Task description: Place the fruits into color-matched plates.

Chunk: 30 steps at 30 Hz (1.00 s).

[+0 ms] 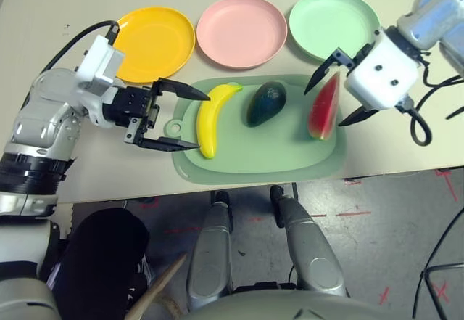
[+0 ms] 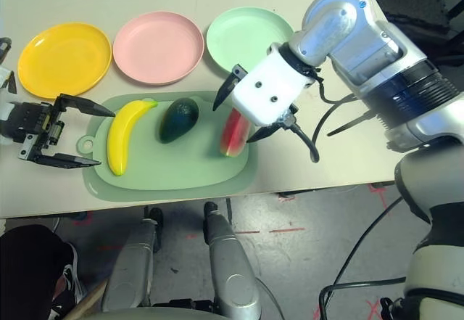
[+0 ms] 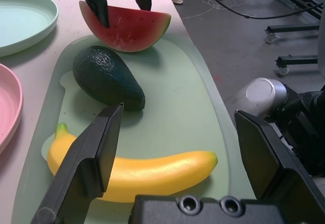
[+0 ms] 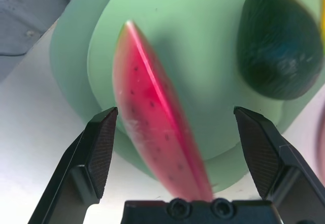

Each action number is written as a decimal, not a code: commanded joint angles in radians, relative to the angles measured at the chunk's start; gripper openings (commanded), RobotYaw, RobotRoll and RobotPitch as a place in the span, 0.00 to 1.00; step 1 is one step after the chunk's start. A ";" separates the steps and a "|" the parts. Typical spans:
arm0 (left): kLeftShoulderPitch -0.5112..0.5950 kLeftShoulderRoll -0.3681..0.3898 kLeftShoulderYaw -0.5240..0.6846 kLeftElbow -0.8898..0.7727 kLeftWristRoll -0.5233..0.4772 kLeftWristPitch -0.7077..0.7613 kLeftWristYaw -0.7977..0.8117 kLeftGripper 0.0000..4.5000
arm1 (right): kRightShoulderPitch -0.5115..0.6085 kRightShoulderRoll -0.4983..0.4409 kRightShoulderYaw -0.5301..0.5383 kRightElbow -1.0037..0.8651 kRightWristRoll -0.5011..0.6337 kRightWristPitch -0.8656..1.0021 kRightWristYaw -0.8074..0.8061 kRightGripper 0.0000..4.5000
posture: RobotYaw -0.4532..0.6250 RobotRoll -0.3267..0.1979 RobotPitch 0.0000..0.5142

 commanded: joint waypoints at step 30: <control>-0.006 0.014 0.003 -0.028 0.040 -0.005 -0.012 0.99 | 0.111 0.118 -0.151 0.081 -0.152 0.043 0.009 1.00 | 0.34 0.62 0.76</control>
